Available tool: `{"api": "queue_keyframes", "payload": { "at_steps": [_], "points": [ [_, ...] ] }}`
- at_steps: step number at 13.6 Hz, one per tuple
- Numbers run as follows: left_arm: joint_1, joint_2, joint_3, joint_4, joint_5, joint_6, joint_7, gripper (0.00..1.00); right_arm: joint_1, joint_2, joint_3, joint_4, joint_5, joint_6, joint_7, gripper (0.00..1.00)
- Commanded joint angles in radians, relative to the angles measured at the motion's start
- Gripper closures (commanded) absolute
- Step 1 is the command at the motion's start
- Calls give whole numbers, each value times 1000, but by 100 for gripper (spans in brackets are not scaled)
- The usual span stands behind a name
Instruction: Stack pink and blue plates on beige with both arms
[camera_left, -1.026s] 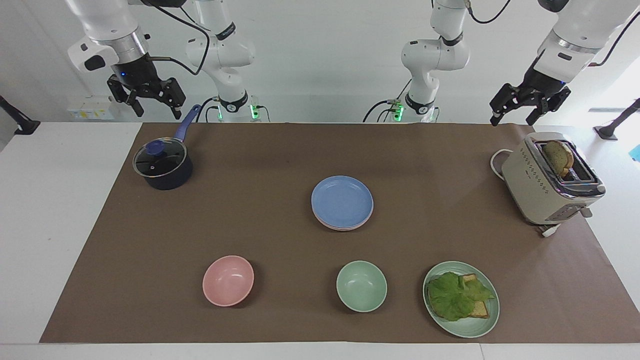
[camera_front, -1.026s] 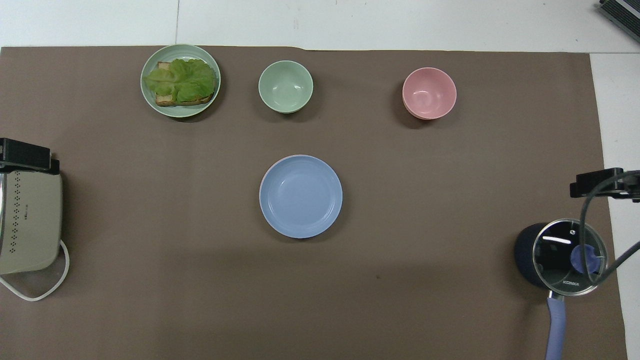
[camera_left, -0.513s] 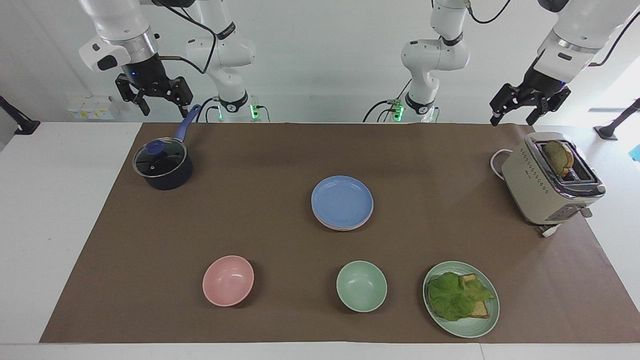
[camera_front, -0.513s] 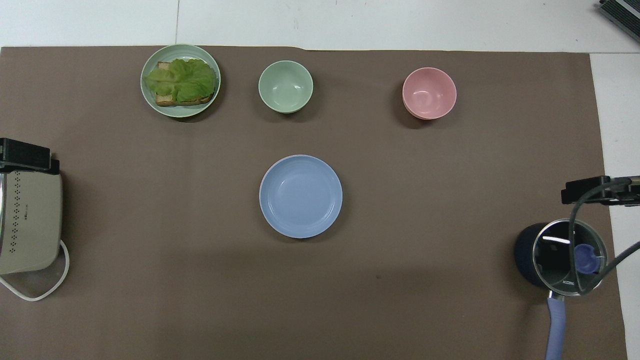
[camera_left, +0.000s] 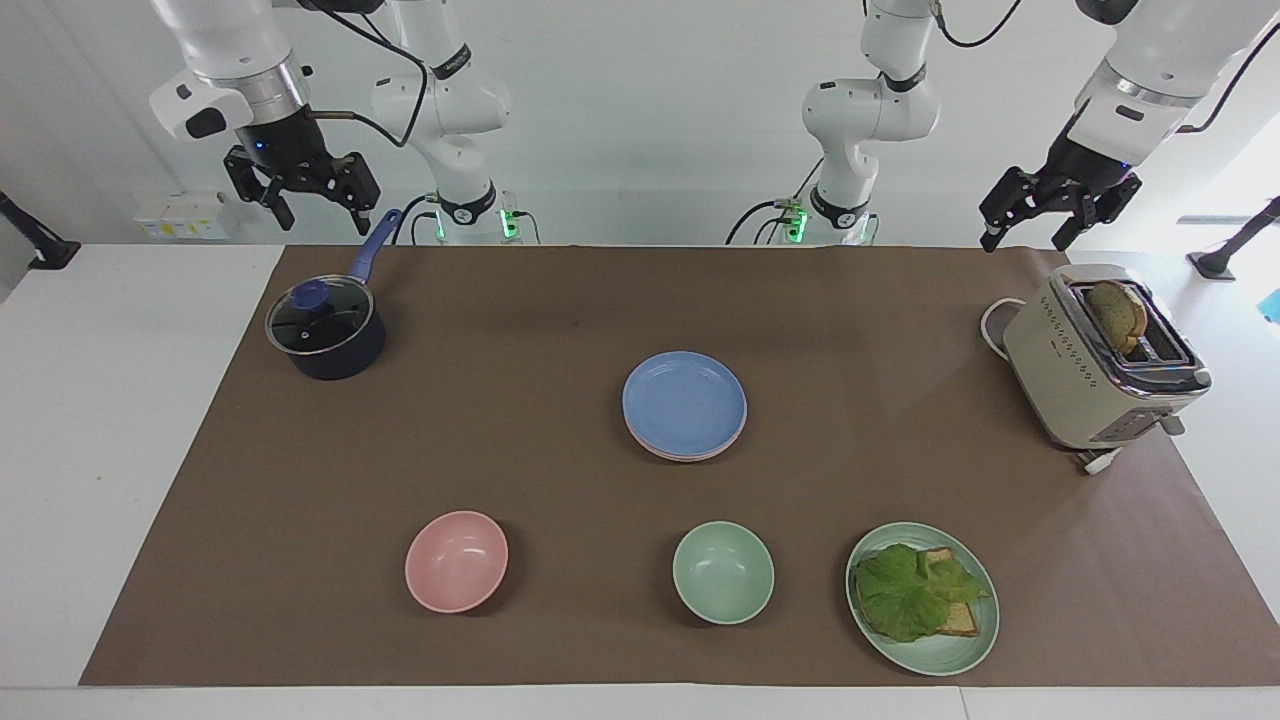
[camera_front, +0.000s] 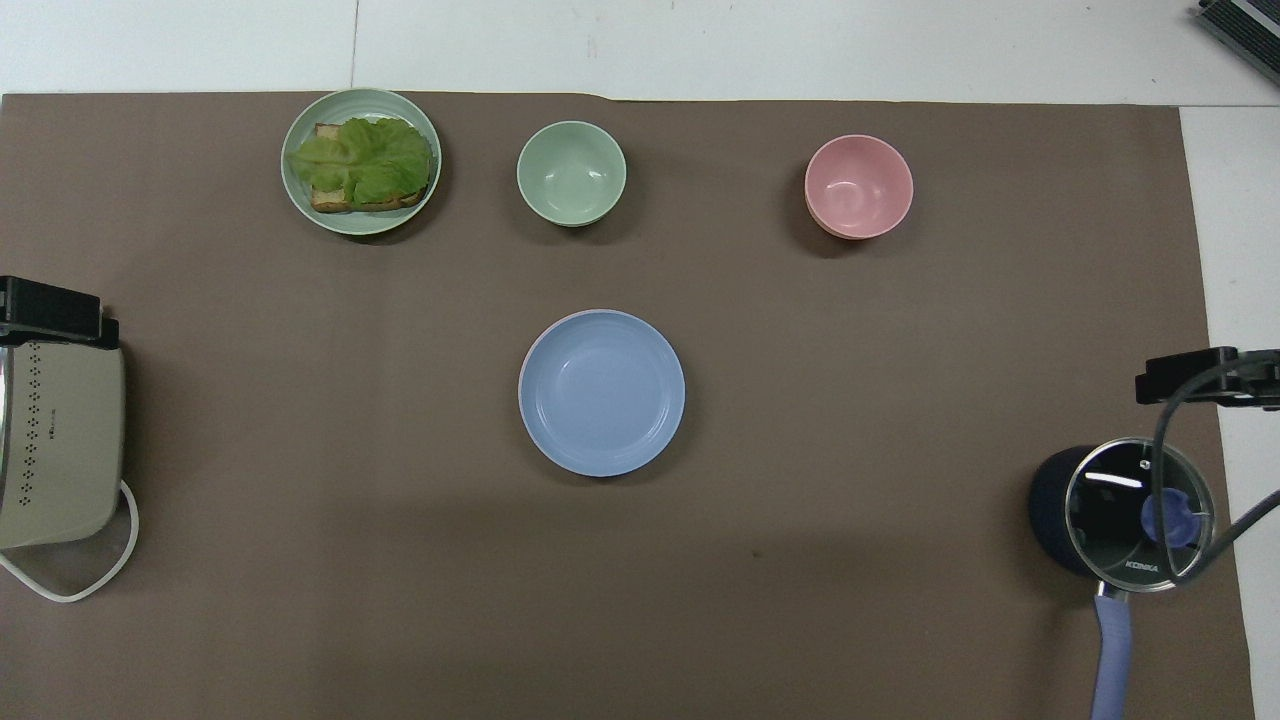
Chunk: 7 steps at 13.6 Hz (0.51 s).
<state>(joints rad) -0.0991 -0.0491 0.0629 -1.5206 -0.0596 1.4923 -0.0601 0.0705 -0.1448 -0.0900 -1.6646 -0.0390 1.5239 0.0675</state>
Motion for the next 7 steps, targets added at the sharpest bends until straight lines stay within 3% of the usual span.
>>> {"api": "queue_keyframes", "payload": {
  "at_steps": [1,7],
  "points": [
    [7,-15,-8,-10,14,-12,3,0,-12,25,0,39,4,-18,-15,0],
    [7,-15,-8,-10,14,-12,3,0,-8,24,0,42,-2,-16,-20,0]
  ]
}}
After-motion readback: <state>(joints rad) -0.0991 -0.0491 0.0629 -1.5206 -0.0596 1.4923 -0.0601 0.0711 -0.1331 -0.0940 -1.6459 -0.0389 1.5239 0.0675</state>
